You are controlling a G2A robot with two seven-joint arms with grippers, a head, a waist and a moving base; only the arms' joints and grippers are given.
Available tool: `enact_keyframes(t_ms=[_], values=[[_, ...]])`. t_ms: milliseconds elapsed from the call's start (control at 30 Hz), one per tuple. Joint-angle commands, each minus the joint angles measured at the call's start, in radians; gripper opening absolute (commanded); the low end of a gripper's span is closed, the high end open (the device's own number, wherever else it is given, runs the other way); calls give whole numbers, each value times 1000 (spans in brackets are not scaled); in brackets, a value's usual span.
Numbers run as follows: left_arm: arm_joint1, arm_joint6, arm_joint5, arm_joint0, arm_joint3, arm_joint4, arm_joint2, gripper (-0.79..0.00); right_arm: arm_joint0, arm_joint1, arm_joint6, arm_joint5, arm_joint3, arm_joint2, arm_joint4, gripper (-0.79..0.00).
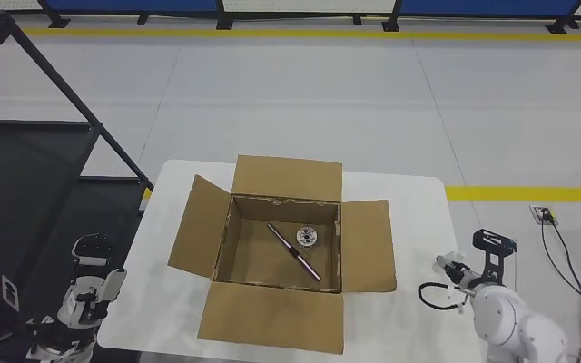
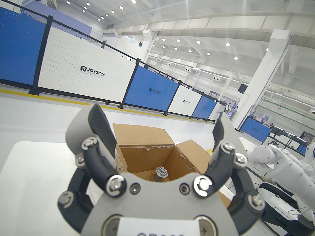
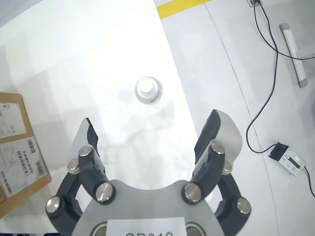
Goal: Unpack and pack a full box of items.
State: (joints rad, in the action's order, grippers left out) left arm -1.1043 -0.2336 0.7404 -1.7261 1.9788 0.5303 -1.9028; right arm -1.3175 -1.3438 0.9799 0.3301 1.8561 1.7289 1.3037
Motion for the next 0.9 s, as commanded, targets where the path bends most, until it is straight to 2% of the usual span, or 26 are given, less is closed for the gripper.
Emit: enact_keyframes(t_ms=[0,133,200,233,333,433,567,700,867], values=[[0,0,0,0,0,0,0,0,23,-1,-32,-2,-56,-7,-14,0],[0,0,0,0,0,0,0,0,74,0,-58,-16,-154,-16,-33,-12],[0,0,0,0,0,0,0,0,94,1,-62,-24,-186,-21,-40,-336],[0,0,0,0,0,0,0,0,102,2,-65,-26,-198,-22,-40,-419],[0,0,0,0,0,0,0,0,114,3,-71,-32,-214,-23,-50,-606],[0,0,0,0,0,0,0,0,116,5,-69,-39,-214,-19,-61,-727],[0,0,0,0,0,0,0,0,115,7,-63,-32,-207,-11,-73,-785],[0,0,0,0,0,0,0,0,107,8,-71,-31,-160,-3,-94,-785],[0,0,0,0,0,0,0,0,87,9,-71,-16,17,-19,-83,-785]])
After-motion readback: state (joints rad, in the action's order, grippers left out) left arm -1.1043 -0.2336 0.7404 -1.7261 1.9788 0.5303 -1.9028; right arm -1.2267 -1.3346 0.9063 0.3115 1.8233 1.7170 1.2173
